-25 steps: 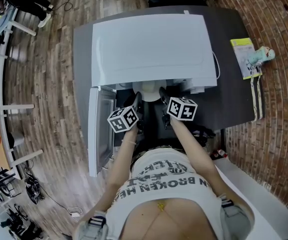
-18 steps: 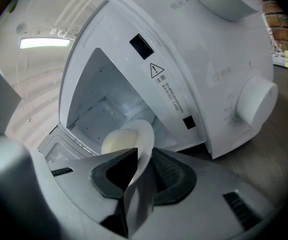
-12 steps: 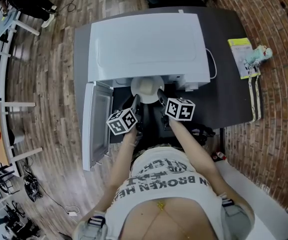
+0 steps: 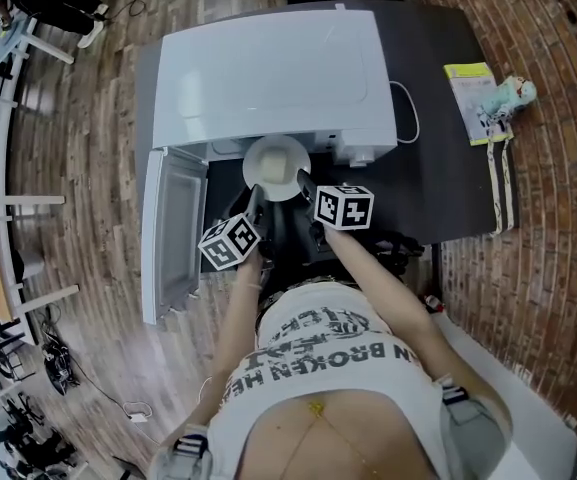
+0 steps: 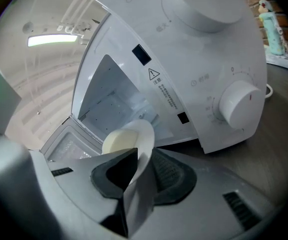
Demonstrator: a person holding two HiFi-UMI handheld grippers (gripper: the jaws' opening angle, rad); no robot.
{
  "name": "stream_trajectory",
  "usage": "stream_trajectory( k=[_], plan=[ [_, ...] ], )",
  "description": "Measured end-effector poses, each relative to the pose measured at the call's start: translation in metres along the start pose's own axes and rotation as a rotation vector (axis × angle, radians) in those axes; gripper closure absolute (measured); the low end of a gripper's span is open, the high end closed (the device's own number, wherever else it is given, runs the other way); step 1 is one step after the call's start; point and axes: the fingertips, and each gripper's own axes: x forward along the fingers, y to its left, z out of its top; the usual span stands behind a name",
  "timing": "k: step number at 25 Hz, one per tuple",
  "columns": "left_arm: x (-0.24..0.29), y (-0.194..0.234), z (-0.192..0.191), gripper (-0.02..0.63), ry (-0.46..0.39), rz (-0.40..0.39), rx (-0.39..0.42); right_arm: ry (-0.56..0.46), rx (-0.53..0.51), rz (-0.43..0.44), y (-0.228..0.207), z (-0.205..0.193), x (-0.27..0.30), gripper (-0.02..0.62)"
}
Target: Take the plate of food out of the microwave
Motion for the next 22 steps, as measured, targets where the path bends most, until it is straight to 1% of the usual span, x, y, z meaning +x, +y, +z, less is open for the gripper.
stream_trajectory(
  k=[9, 13, 16, 19, 22],
  plan=[
    [-0.016, -0.009, -0.016, 0.520, -0.053, 0.027, -0.037, 0.027, -0.022, 0.045, 0.000, -0.009, -0.015, 0.509],
    [-0.019, -0.010, -0.017, 0.522, -0.057, 0.027, -0.022, 0.025, -0.044, 0.036, 0.002, -0.009, -0.017, 0.509],
    [-0.023, -0.005, -0.016, 0.520, -0.056, 0.024, -0.033, 0.016, -0.047, 0.031, 0.008, -0.010, -0.015, 0.509],
    [-0.029, 0.000, -0.013, 0.522, -0.053, 0.017, -0.039, 0.004, -0.027, 0.019, 0.015, -0.014, -0.014, 0.509],
    [-0.035, 0.004, -0.012, 0.522, -0.039, 0.005, -0.018, -0.007, 0.005, 0.002, 0.020, -0.022, -0.015, 0.509]
  ],
)
